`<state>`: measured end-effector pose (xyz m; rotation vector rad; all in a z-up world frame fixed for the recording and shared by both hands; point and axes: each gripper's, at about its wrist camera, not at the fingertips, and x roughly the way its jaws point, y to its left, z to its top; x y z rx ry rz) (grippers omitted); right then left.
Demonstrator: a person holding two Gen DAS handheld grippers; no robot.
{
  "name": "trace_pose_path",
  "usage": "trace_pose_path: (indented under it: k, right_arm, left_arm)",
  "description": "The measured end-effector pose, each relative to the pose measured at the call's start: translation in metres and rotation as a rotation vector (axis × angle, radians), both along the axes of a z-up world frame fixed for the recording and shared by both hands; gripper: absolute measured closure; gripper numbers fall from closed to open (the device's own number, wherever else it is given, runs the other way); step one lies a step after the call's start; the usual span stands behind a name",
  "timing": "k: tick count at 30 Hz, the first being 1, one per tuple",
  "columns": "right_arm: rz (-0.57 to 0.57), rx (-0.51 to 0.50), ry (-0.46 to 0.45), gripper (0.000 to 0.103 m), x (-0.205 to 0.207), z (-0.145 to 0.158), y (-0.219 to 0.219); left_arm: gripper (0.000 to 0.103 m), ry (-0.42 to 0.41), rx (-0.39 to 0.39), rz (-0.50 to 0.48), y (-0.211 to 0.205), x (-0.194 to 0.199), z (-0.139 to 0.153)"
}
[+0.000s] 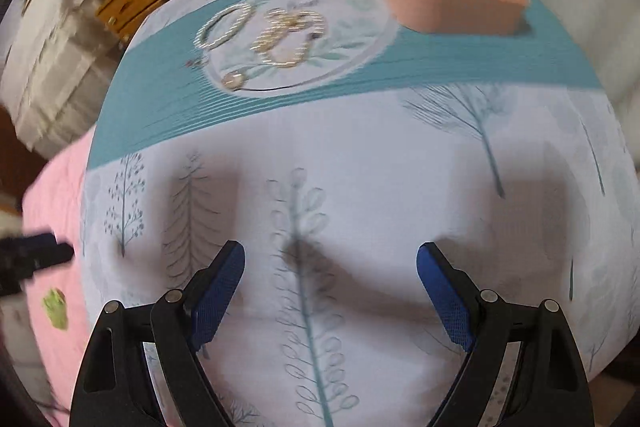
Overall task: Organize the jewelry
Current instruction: 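Withdraw both tools from the tray toward the remaining pearl jewelry, then grasp the pearl ring with the right tool while the left tool grasps the pearl bracelet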
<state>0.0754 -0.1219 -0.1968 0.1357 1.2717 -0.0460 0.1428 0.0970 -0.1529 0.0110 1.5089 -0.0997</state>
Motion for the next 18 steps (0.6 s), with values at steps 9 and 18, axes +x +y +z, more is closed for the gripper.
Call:
trace_pose_path:
  k: [9, 18]
  right_arm:
    - [0.171, -0.098, -0.073, 0.014, 0.041, 0.009, 0.030]
    - [0.364, -0.102, -0.225, 0.038, 0.076, -0.001, 0.061]
  left_arm:
    - [0.027, 0.130, 0.141, -0.108, -0.018, 0.066, -0.011]
    - [0.027, 0.078, 0.034, -0.136, -0.047, 0.152, -0.021]
